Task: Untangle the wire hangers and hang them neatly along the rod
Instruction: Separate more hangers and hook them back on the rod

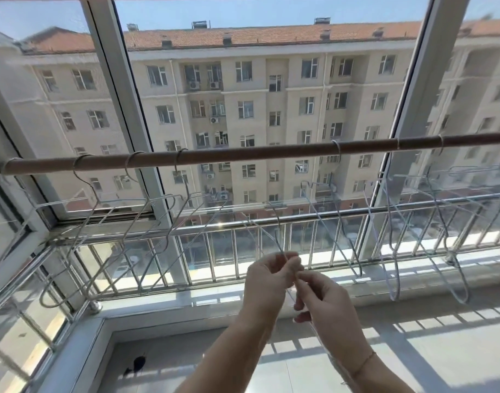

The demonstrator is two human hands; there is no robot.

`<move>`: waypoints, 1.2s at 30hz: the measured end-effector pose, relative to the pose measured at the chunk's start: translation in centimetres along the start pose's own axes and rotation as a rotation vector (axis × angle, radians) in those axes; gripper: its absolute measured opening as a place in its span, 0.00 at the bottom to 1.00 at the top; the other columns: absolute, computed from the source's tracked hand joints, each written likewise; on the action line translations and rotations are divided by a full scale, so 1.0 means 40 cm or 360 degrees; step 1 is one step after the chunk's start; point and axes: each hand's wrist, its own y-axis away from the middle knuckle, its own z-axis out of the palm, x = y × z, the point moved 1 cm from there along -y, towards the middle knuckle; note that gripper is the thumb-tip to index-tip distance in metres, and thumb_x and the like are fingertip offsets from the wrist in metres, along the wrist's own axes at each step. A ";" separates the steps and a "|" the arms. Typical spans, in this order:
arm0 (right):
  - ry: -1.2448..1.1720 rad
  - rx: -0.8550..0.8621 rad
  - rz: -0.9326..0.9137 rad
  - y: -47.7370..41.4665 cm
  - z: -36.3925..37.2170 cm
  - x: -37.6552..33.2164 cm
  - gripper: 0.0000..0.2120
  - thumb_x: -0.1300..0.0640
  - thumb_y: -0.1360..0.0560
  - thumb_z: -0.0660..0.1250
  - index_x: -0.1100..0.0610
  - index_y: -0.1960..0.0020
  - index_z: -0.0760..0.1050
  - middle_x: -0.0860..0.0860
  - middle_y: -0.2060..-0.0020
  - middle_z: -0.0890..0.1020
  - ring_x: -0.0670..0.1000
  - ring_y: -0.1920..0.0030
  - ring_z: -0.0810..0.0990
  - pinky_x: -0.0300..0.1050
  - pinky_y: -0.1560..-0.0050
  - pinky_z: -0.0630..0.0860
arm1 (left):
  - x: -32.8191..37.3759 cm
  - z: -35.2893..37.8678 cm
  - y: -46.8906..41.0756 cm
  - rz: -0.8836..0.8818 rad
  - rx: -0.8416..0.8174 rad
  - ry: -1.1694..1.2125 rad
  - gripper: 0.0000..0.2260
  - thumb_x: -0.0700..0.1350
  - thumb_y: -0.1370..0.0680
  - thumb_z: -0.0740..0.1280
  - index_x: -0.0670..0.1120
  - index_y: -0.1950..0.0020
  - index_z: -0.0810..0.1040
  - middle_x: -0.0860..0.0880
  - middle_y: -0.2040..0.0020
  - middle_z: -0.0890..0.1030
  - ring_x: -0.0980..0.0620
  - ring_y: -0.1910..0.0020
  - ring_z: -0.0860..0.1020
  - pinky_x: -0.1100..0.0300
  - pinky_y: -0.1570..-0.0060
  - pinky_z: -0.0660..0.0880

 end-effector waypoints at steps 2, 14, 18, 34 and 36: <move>-0.0037 -0.0056 -0.0046 -0.010 0.016 -0.040 0.07 0.64 0.24 0.62 0.58 0.54 0.79 0.53 0.74 0.75 0.47 0.72 0.75 0.39 0.72 0.75 | 0.043 -0.004 -0.003 0.0052 0.0011 0.0030 0.04 0.40 0.24 0.67 0.42 0.52 0.81 0.47 0.63 0.81 0.52 0.64 0.79 0.64 0.64 0.78; -0.0006 -0.0267 -0.0275 -0.150 0.179 -0.183 0.08 0.62 0.23 0.62 0.64 0.51 0.78 0.52 0.72 0.77 0.46 0.73 0.74 0.34 0.73 0.71 | 0.245 -0.110 -0.107 0.0024 0.0131 0.0026 0.12 0.43 0.19 0.58 0.39 0.48 0.79 0.47 0.63 0.80 0.53 0.68 0.78 0.62 0.71 0.71; -0.0028 -0.0245 -0.0197 -0.186 0.216 -0.178 0.08 0.62 0.24 0.62 0.65 0.53 0.78 0.53 0.72 0.77 0.47 0.74 0.73 0.35 0.75 0.69 | 0.252 -0.133 -0.141 -0.0040 0.0204 0.0017 0.12 0.43 0.19 0.58 0.38 0.47 0.79 0.45 0.61 0.80 0.51 0.65 0.78 0.61 0.70 0.72; 0.0152 -0.0190 -0.0172 -0.167 0.213 -0.138 0.07 0.57 0.25 0.64 0.57 0.48 0.75 0.50 0.56 0.80 0.48 0.54 0.79 0.38 0.57 0.75 | 0.274 -0.157 -0.084 0.0716 0.0729 -0.0347 0.14 0.45 0.22 0.64 0.42 0.37 0.71 0.46 0.49 0.76 0.50 0.49 0.76 0.62 0.51 0.74; 0.0183 -0.0124 -0.0234 -0.156 0.181 -0.155 0.08 0.56 0.25 0.64 0.56 0.47 0.74 0.50 0.53 0.80 0.48 0.53 0.79 0.39 0.54 0.77 | 0.299 -0.117 -0.063 0.0772 0.0588 -0.0314 0.13 0.44 0.22 0.63 0.43 0.39 0.72 0.48 0.50 0.76 0.54 0.50 0.76 0.65 0.52 0.73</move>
